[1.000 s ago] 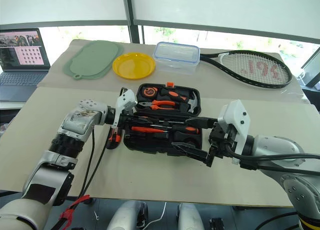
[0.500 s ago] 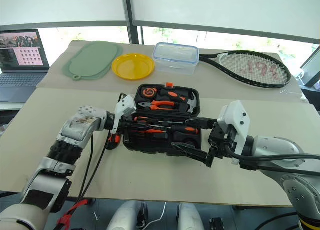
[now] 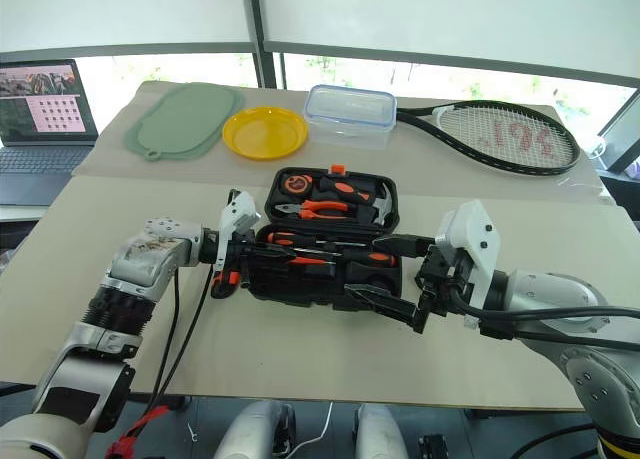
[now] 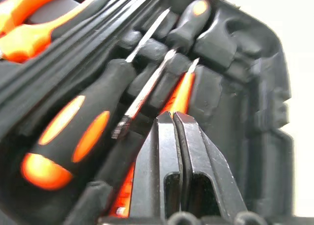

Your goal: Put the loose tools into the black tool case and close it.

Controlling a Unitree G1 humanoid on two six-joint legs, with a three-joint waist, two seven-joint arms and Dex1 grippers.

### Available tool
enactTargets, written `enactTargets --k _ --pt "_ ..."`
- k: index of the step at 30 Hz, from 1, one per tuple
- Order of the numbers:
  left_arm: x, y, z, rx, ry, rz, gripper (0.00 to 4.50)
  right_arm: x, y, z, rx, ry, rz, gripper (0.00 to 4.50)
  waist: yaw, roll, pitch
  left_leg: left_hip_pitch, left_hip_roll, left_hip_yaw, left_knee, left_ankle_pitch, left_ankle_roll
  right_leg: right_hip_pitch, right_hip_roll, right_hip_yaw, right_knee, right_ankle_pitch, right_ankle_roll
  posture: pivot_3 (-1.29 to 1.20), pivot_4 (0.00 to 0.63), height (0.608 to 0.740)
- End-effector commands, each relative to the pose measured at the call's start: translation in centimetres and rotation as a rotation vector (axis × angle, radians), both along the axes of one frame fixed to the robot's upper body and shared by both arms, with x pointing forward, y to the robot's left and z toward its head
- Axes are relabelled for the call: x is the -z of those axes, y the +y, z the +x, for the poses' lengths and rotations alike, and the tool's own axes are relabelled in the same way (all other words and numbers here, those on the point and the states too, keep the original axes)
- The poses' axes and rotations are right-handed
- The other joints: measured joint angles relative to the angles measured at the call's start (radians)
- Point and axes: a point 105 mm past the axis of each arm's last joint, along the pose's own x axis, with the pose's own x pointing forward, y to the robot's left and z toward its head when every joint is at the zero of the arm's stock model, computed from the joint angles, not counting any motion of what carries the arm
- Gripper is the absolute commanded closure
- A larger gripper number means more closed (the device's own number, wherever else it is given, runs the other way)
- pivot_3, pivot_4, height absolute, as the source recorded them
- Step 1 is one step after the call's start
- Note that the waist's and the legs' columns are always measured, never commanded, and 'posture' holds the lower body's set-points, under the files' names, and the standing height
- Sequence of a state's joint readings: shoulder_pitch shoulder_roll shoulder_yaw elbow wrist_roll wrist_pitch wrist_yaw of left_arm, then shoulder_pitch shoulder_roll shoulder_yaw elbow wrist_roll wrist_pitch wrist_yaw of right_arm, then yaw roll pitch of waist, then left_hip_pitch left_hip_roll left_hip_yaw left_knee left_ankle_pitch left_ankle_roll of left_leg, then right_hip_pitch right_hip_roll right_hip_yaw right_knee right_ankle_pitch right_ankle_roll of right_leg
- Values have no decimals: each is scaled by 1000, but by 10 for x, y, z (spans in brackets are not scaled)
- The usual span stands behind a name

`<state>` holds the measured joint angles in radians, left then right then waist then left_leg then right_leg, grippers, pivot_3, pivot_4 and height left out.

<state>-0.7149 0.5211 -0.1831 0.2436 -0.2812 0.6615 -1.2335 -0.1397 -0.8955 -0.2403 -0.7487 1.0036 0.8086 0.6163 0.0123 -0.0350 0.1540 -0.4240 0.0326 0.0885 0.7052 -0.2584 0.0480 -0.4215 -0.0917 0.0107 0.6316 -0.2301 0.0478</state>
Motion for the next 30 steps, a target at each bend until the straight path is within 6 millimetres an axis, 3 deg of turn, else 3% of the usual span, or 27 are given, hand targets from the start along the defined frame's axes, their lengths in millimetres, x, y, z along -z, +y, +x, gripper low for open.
enactTargets --k 1,13,17,24,30 --pt "-16 -4 5 26 -64 21 4416 -5 2 -1 -17 -38 0 0 2 0 0 0 0 0 0 0 0 0 0 0 0 0 0 0 150 738" --pt "13 -6 19 -20 -29 124 4416 -4 2 -2 -4 -40 -2 0 0 0 0 0 -1 0 0 0 0 0 0 0 0 0 0 0 150 738" --pt "20 -1 6 17 -2 138 4416 -5 4 -3 0 -44 8 0 0 0 0 0 0 0 0 0 0 0 0 0 -1 0 0 0 150 738" --pt "28 10 0 -15 -10 160 4416 -4 3 -3 5 -41 12 0 -1 0 0 1 0 0 0 0 0 1 0 1 0 0 0 0 150 738" --pt "12 7 10 -59 -89 89 4416 -5 4 -1 -3 -40 10 0 0 0 0 1 0 0 0 0 0 1 0 1 0 0 0 0 150 738"
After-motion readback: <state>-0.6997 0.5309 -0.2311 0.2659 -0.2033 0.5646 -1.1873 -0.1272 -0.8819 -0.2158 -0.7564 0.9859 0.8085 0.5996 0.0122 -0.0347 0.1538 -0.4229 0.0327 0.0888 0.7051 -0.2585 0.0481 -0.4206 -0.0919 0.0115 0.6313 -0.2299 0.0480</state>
